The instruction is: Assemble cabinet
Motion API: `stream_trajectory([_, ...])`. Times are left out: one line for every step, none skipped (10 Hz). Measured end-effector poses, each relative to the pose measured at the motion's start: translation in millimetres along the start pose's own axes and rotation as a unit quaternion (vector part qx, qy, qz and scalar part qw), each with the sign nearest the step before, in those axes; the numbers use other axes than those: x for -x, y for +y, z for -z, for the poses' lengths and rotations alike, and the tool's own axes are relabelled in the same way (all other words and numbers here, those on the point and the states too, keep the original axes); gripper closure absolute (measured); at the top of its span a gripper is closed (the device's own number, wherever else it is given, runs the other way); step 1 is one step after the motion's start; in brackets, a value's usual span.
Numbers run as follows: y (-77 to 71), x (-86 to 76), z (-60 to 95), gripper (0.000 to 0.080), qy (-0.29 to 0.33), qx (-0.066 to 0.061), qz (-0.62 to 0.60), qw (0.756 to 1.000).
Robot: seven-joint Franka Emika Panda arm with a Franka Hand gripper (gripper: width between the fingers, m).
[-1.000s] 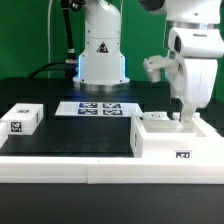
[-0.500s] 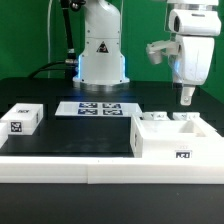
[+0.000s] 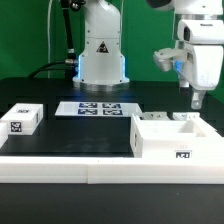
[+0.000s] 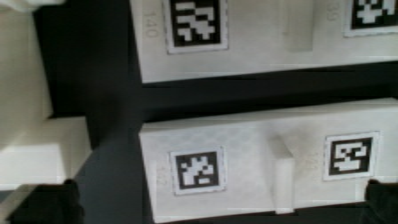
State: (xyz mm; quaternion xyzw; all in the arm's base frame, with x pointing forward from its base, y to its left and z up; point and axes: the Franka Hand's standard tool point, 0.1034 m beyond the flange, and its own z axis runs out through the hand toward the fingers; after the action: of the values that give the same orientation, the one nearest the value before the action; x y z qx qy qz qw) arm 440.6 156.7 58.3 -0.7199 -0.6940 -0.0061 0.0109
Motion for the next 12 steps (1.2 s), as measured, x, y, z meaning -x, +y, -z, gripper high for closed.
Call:
stream_trajectory([-8.5,-9.4,-9.5,0.0002,0.006,-0.003,0.008,1.0])
stream_trajectory([-13.6,-14.7,-16.9,0.0002,0.011,-0.005,0.01,1.0])
stream_trajectory([-19.5,-20.2,-27.8,0.0002,0.017,-0.008,0.013,1.0])
stream_trajectory([-23.0,-22.8,-38.9,0.0002,0.025,-0.008,0.012,1.0])
stream_trajectory([-26.6,-22.8,-45.8,0.0002,0.026,-0.013,0.011,1.0])
stream_trajectory([-25.6,-24.1,-47.3,0.0002,0.03,-0.009,0.011,0.999])
stream_trajectory([-25.6,-24.2,-47.3,0.0002,0.03,-0.009,0.01,0.999])
stream_trajectory([-25.3,-24.2,-47.2,0.0129,0.029,-0.01,0.01,0.999])
stream_trajectory([-25.0,-23.9,-47.0,0.0267,0.029,-0.009,0.01,0.999])
stream_trajectory([-24.7,-23.4,-47.0,0.0267,0.029,-0.009,0.009,0.999])
stream_trajectory([-24.5,-22.9,-47.1,0.0403,0.029,-0.009,0.008,0.999])
stream_trajectory([-24.1,-22.0,-47.1,0.0585,0.029,-0.009,0.007,1.0])
